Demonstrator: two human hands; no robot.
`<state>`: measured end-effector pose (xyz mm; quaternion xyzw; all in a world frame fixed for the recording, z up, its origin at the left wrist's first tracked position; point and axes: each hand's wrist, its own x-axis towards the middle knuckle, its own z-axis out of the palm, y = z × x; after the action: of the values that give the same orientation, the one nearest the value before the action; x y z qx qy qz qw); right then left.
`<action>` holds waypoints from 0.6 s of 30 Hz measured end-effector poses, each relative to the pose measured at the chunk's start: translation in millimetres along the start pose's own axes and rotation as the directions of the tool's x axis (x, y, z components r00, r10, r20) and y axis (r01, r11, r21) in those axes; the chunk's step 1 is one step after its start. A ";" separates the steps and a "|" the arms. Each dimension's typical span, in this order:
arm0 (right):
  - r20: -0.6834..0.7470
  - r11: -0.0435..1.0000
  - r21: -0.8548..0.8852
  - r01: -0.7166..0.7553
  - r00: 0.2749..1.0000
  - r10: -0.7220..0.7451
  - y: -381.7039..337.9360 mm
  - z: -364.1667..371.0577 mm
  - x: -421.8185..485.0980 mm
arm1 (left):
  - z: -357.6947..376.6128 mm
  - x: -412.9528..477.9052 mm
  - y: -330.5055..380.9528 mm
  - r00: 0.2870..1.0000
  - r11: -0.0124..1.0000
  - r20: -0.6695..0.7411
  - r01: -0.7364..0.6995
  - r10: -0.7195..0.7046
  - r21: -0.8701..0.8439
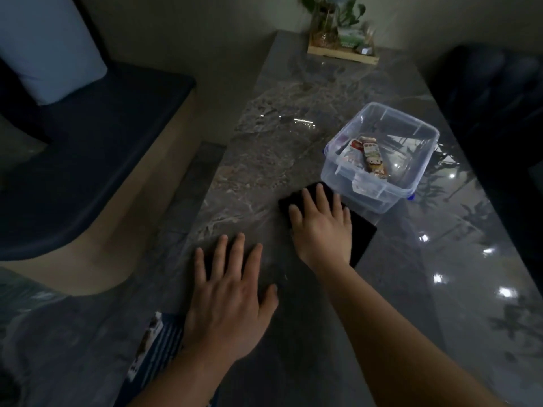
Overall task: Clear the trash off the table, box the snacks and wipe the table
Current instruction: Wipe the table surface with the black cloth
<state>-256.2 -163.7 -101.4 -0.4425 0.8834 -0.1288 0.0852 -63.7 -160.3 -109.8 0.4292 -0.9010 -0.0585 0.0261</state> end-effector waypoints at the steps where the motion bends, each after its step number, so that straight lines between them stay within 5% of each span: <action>1: -0.002 0.996 -0.024 0.084 0.996 -0.084 -1.6 5.4 -10.3 | 0.2 -0.5 -0.1 1.000 1.000 -0.002 -0.001 0.001 0.001; 5: 0.002 0.947 -0.078 0.311 0.950 -0.312 22.2 12.8 -58.3 | -2.6 -0.1 0.3 1.000 1.000 0.002 0.009 -0.009 -0.013; 11: 0.032 0.996 -0.048 0.079 0.996 -0.077 -10.5 3.0 23.8 | 0.1 -0.6 -0.2 1.000 1.000 -0.010 0.005 -0.005 -0.001; 15: -0.009 0.923 -0.069 0.377 0.925 -0.379 6.8 13.7 -36.4 | -0.2 0.2 0.3 1.000 1.000 -0.014 -0.007 0.007 0.001; 18: 0.060 0.927 -0.062 0.369 0.929 -0.366 19.4 5.6 -15.5 | -0.2 -0.3 1.9 1.000 1.000 0.000 0.001 -0.001 0.018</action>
<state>-260.2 -141.0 -112.0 -0.6058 0.7866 -0.1001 0.0645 -65.0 -158.9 -109.3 0.4296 -0.9013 -0.0504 0.0223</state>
